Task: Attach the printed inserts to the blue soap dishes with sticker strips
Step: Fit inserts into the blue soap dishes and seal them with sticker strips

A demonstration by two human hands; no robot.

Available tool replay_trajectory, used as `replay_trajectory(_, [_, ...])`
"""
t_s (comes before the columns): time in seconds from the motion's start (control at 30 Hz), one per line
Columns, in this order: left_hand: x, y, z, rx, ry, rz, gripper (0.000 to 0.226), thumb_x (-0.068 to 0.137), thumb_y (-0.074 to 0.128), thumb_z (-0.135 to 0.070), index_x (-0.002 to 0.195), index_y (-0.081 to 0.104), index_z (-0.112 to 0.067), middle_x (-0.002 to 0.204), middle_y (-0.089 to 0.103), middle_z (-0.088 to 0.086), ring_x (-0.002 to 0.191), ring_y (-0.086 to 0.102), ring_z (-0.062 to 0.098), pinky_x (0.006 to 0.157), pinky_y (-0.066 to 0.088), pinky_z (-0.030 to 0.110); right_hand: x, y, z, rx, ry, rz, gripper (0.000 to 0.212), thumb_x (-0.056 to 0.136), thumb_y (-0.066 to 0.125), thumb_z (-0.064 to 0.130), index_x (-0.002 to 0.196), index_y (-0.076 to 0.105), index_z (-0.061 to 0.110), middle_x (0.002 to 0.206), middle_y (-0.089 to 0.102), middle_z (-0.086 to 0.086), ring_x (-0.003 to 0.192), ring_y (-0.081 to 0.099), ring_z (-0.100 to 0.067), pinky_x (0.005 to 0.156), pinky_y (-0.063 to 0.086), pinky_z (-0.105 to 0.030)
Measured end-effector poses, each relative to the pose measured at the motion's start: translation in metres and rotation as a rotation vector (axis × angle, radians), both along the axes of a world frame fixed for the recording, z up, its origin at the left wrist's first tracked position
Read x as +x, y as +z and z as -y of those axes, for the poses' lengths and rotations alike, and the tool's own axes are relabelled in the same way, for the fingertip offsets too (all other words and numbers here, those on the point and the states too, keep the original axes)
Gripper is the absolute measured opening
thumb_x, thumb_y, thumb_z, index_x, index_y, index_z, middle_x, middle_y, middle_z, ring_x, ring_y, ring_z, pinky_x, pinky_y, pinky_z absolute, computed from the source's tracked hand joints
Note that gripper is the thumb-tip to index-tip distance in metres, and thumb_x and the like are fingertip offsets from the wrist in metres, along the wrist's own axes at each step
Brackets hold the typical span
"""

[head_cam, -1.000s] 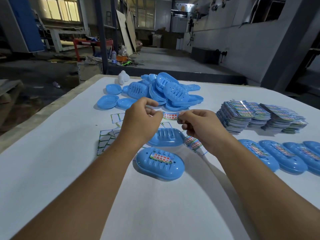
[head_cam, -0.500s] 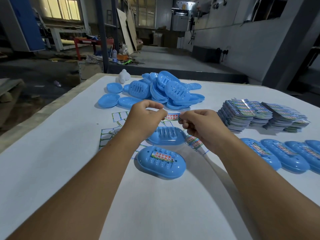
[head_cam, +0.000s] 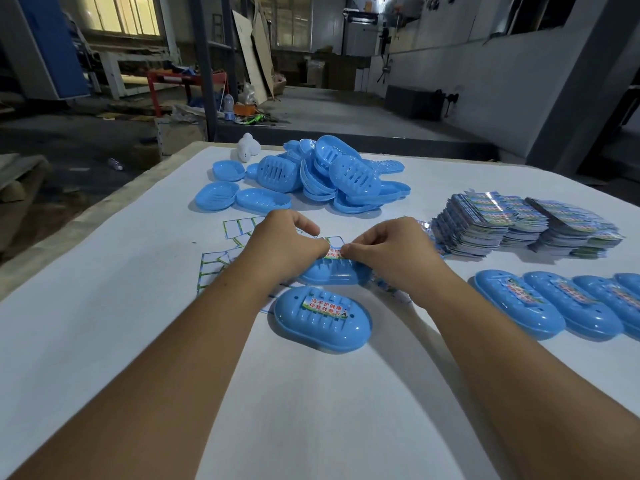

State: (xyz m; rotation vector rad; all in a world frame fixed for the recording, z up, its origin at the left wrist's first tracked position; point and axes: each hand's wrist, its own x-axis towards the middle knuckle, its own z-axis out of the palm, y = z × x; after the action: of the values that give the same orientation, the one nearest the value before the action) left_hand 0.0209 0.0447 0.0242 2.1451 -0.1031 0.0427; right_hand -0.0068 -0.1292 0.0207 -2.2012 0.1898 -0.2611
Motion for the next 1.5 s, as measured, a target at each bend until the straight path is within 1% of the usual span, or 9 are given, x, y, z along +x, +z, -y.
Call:
replay_trajectory(0.3, [-0.001,-0.001,0.002,0.124,0.017,0.035,0.022,0.07,0.081,-0.035,0.086,0.066,-0.032,0.082,0.067,-0.005,0.06,0.068,0.012,0.055,0.056,0.026,0.002,-0.001,-0.002,-0.113,0.002,0.006,0.023,0.074,0.086,0.039,0.062,0.073,0.024,0.055,0.066,0.018,0.043,0.055,0.005,0.041,0.041,-0.02])
replay_trajectory(0.4, [-0.002,-0.001,0.003,0.146,0.032,0.051,0.022,0.071,0.082,-0.035,0.085,0.066,-0.032,0.08,0.065,-0.008,0.057,0.066,0.009,0.049,0.051,0.024,0.002,-0.001,-0.002,-0.121,0.01,0.009,0.023,0.074,0.086,0.037,0.062,0.072,0.023,0.053,0.065,0.018,0.04,0.053,0.005,0.042,0.04,-0.021])
replay_trajectory(0.5, [-0.002,-0.002,0.005,0.183,0.041,0.087,0.023,0.07,0.082,-0.036,0.087,0.067,-0.032,0.083,0.058,-0.015,0.071,0.057,0.001,0.054,0.039,0.021,0.002,-0.002,-0.002,-0.115,0.025,0.015,0.021,0.074,0.087,0.033,0.063,0.072,0.022,0.049,0.063,0.018,0.036,0.051,0.002,0.034,0.035,-0.015])
replay_trajectory(0.63, [-0.002,-0.005,0.007,0.24,0.02,0.136,0.029,0.069,0.084,-0.041,0.091,0.067,-0.03,0.087,0.067,-0.009,0.086,0.062,0.012,0.067,0.044,0.027,0.004,-0.001,-0.004,-0.172,0.015,0.016,0.022,0.073,0.085,0.032,0.06,0.07,0.022,0.045,0.06,0.019,0.036,0.051,0.004,0.032,0.031,-0.012])
replay_trajectory(0.87, [-0.007,-0.007,0.015,0.43,0.04,0.301,0.015,0.078,0.073,-0.036,0.088,0.063,-0.031,0.091,0.068,-0.003,0.089,0.064,0.021,0.078,0.053,0.035,0.006,0.003,-0.009,-0.349,-0.018,0.01,0.027,0.073,0.08,0.042,0.063,0.069,0.02,0.061,0.067,0.004,0.067,0.062,-0.01,0.057,0.048,-0.027])
replay_trajectory(1.0, [-0.006,-0.008,0.016,0.514,0.06,0.355,0.017,0.082,0.071,-0.041,0.094,0.064,-0.031,0.099,0.067,-0.002,0.093,0.063,0.023,0.074,0.048,0.032,0.008,0.005,-0.004,-0.42,-0.016,-0.033,0.039,0.073,0.079,0.052,0.067,0.074,0.014,0.055,0.067,-0.003,0.059,0.063,-0.013,0.058,0.052,-0.029])
replay_trajectory(1.1, [-0.005,-0.009,0.014,0.554,0.081,0.383,0.025,0.083,0.071,-0.047,0.101,0.065,-0.03,0.106,0.065,-0.001,0.096,0.061,0.023,0.07,0.041,0.032,0.008,0.003,-0.001,-0.417,0.006,-0.011,0.041,0.075,0.079,0.056,0.089,0.069,0.019,0.077,0.063,0.006,0.07,0.056,-0.009,0.056,0.042,-0.026])
replay_trajectory(1.3, [-0.001,-0.008,0.007,0.447,0.071,0.233,0.025,0.079,0.074,-0.049,0.095,0.06,-0.036,0.101,0.066,-0.006,0.094,0.061,0.019,0.073,0.042,0.031,0.002,-0.002,-0.005,-0.327,0.318,0.064,0.052,0.08,0.069,0.04,0.131,0.062,0.035,0.13,0.064,0.013,0.114,0.057,-0.005,0.09,0.043,-0.023])
replay_trajectory(1.5, [0.004,-0.011,0.003,0.28,0.058,0.17,0.02,0.082,0.069,-0.045,0.098,0.063,-0.034,0.094,0.065,-0.008,0.09,0.062,0.018,0.076,0.049,0.034,-0.002,-0.005,-0.007,-0.359,0.412,-0.01,0.069,0.074,0.082,0.04,0.137,0.055,0.037,0.126,0.064,0.012,0.114,0.061,-0.007,0.1,0.051,-0.034])
